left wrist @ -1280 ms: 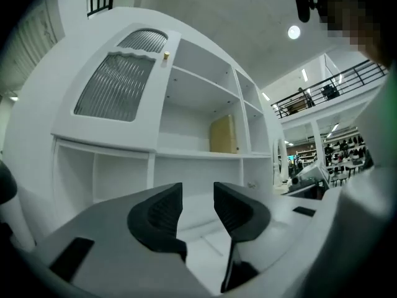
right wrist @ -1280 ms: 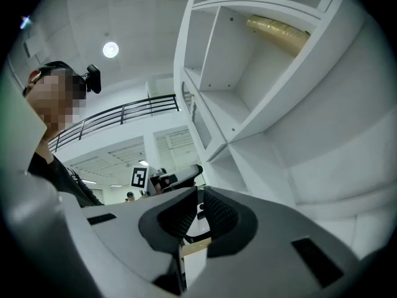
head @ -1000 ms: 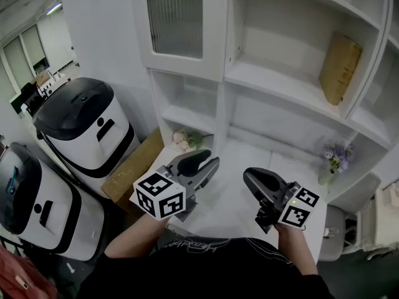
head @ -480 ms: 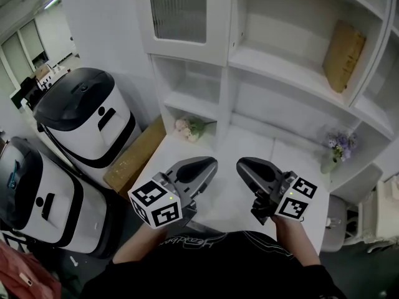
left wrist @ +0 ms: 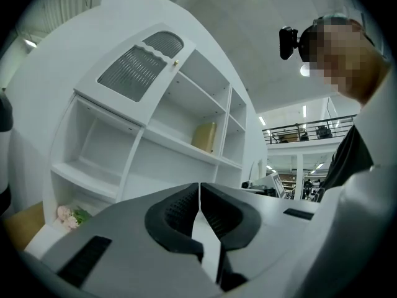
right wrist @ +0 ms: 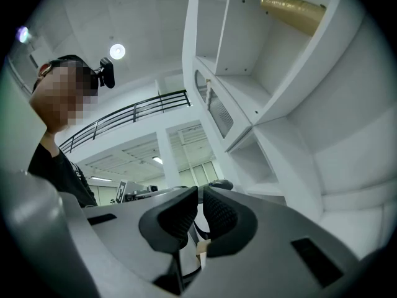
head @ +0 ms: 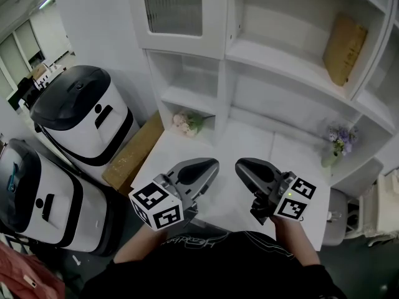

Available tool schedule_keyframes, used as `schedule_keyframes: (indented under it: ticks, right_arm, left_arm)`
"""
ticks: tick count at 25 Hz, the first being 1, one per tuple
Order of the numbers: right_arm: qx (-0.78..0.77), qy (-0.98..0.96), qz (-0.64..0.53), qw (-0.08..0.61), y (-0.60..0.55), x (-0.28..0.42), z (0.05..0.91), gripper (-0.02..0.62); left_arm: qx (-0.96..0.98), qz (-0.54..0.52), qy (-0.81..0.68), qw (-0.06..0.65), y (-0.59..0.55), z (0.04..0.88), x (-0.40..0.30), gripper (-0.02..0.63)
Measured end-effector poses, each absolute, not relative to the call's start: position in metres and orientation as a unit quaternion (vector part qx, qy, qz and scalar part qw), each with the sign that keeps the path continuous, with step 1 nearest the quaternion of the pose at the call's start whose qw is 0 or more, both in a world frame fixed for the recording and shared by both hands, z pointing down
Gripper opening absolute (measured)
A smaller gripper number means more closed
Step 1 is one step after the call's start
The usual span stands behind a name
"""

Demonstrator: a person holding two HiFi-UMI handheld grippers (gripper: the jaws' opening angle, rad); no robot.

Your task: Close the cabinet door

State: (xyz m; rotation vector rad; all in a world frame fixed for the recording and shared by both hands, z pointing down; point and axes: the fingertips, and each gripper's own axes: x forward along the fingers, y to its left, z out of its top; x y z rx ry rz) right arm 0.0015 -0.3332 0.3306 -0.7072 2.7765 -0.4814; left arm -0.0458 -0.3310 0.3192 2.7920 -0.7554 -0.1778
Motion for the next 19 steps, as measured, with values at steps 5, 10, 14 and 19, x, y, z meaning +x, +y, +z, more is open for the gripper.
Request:
schedule_keyframes:
  ticks: [5,10,14,19]
  right_arm:
    - [-0.245,0.949,-0.160,0.115,-0.327,0.005,0.329,0.055]
    - [-0.243,0.952,-0.148,0.112,-0.318,0.009,0.320,0.055]
    - [-0.241,0.954,-0.139,0.115,-0.313,0.013,0.313,0.055]
    - [-0.239,0.953,-0.144,0.118,-0.310,0.016,0.314,0.055]
  left_arm:
    - [0.953,-0.068,-0.263,0.132,-0.333,0.322,-0.045,0.029]
    - [0.953,-0.075,-0.264,0.130,-0.328,0.317,-0.043,0.029]
    - [0.955,-0.073,-0.261,0.118,-0.321,0.311,-0.038,0.029]
    - [0.954,-0.065,-0.267,0.119,-0.315,0.311,-0.035,0.029]
